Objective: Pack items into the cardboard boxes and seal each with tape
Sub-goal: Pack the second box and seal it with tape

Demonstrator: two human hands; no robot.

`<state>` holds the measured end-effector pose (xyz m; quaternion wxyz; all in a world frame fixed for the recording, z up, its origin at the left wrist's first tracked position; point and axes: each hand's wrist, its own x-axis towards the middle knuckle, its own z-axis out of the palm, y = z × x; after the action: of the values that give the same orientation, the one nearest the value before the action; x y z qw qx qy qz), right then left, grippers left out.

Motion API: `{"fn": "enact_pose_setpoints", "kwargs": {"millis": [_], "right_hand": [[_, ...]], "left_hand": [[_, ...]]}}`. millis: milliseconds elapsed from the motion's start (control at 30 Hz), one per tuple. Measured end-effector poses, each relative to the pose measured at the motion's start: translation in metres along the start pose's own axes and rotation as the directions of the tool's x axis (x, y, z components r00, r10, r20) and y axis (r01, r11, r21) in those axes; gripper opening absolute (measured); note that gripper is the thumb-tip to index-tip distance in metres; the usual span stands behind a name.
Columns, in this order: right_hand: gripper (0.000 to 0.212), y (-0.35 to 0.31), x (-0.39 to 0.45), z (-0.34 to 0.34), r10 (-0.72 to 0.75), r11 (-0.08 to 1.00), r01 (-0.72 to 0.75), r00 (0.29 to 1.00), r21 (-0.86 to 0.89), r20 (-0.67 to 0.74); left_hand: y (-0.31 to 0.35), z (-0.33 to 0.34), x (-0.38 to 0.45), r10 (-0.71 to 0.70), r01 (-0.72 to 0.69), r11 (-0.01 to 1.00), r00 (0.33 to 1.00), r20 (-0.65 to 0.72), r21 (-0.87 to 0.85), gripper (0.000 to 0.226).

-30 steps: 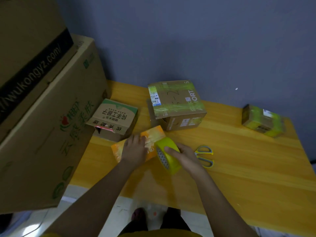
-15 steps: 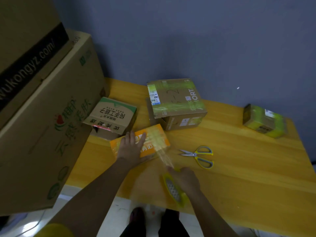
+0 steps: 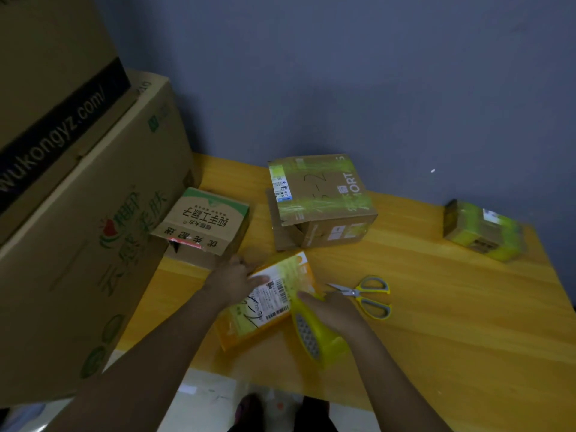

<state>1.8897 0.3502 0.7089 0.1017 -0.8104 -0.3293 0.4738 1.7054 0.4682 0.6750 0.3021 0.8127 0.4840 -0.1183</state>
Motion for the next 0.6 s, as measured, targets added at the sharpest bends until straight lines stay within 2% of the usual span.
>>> {"fn": "enact_pose_setpoints", "kwargs": {"millis": [67, 133, 233, 267, 333, 400, 433, 500, 533, 600], "right_hand": [[0.052, -0.001, -0.006, -0.002, -0.067, 0.989, 0.074, 0.996, 0.125, -0.057], [0.053, 0.005, -0.006, -0.002, -0.181, 0.948, 0.207, 0.975, 0.241, -0.126], [0.035, 0.006, -0.007, 0.0, -0.302, 0.878, 0.331, 0.944, 0.347, -0.137], [0.029, 0.004, -0.007, 0.0, -0.312, 0.861, 0.347, 0.938, 0.372, -0.152], [0.016, -0.002, -0.005, 0.003, -0.318, 0.83, 0.373, 0.927, 0.415, -0.197], [0.021, -0.012, -0.005, 0.005, -0.317, 0.811, 0.391, 0.919, 0.435, -0.233], [0.026, -0.017, -0.004, 0.006, -0.326, 0.792, 0.406, 0.913, 0.456, -0.246], [0.038, -0.021, -0.003, 0.008, -0.342, 0.789, 0.442, 0.893, 0.426, -0.293], [0.042, -0.018, -0.004, 0.007, -0.336, 0.83, 0.435, 0.89, 0.349, -0.309], [0.045, 0.006, -0.001, 0.014, -0.238, 0.94, 0.298, 0.922, 0.165, -0.306]], "left_hand": [[0.008, 0.009, 0.001, -0.014, 0.065, 0.979, 0.968, -0.252, 0.193, 0.049], [0.018, 0.019, 0.002, 0.052, 0.049, 0.97, 0.916, -0.397, 0.239, 0.035], [0.015, 0.03, 0.003, 0.105, -0.016, 0.971, 0.926, -0.363, 0.24, 0.046], [0.006, 0.034, 0.006, 0.122, -0.023, 0.964, 0.924, -0.362, 0.266, 0.059], [-0.009, 0.047, 0.009, 0.106, -0.004, 0.931, 0.961, -0.257, 0.366, 0.097], [-0.018, 0.055, 0.014, 0.049, 0.029, 0.928, 0.979, -0.199, 0.372, 0.117], [-0.02, 0.056, 0.017, 0.049, 0.03, 0.926, 0.979, -0.199, 0.377, 0.12], [-0.023, 0.054, 0.02, 0.082, -0.009, 0.933, 0.979, -0.188, 0.361, 0.112], [-0.023, 0.054, 0.02, 0.079, -0.023, 0.943, 0.985, -0.153, 0.333, 0.107], [-0.021, 0.054, 0.019, 0.064, -0.023, 0.947, 0.991, -0.118, 0.322, 0.104]]}}
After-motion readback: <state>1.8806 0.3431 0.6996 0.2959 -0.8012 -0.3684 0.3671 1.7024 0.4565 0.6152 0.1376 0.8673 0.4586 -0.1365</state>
